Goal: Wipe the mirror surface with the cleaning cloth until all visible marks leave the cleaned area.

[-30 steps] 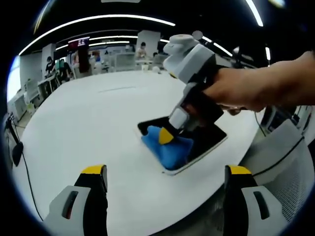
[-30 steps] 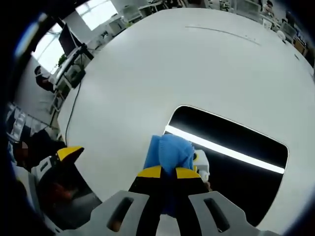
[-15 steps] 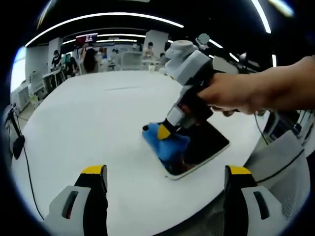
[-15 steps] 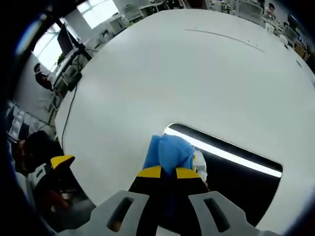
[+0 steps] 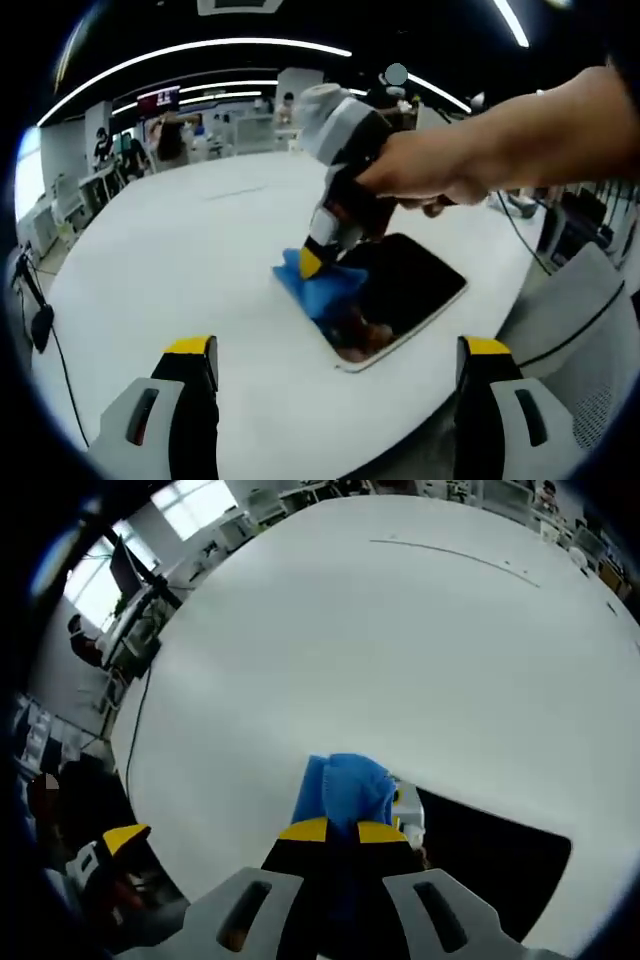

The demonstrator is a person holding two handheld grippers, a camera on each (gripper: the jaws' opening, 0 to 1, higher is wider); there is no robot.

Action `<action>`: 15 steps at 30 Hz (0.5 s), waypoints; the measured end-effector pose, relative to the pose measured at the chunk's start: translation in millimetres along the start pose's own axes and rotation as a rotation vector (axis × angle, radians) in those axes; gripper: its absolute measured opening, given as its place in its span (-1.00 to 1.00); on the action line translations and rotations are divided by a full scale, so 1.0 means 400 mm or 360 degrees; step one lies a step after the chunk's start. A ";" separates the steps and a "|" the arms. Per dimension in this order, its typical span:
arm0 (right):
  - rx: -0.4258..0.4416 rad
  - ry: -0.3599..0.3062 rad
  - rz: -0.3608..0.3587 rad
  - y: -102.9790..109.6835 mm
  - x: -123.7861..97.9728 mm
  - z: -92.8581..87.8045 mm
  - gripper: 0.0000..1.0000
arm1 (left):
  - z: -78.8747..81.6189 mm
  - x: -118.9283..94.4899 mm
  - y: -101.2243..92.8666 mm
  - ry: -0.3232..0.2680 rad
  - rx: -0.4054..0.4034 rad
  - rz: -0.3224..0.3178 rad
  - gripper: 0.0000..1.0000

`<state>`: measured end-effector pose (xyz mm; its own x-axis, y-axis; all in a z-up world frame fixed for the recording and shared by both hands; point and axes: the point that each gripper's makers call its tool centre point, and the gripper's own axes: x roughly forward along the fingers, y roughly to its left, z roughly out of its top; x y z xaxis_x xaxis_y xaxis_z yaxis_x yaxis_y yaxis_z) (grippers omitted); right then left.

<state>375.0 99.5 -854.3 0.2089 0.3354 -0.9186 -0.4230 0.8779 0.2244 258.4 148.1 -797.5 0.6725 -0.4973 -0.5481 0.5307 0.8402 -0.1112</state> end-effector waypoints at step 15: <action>0.0070 0.0023 0.0038 -0.021 0.016 0.043 -0.95 | -0.002 0.007 0.013 -0.0018 0.0016 0.0032 0.99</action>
<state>395.2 100.1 -856.5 0.1862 0.3517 -0.9174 -0.3884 0.8840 0.2601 262.5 151.4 -800.3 0.6889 -0.4828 -0.5406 0.5223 0.8478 -0.0917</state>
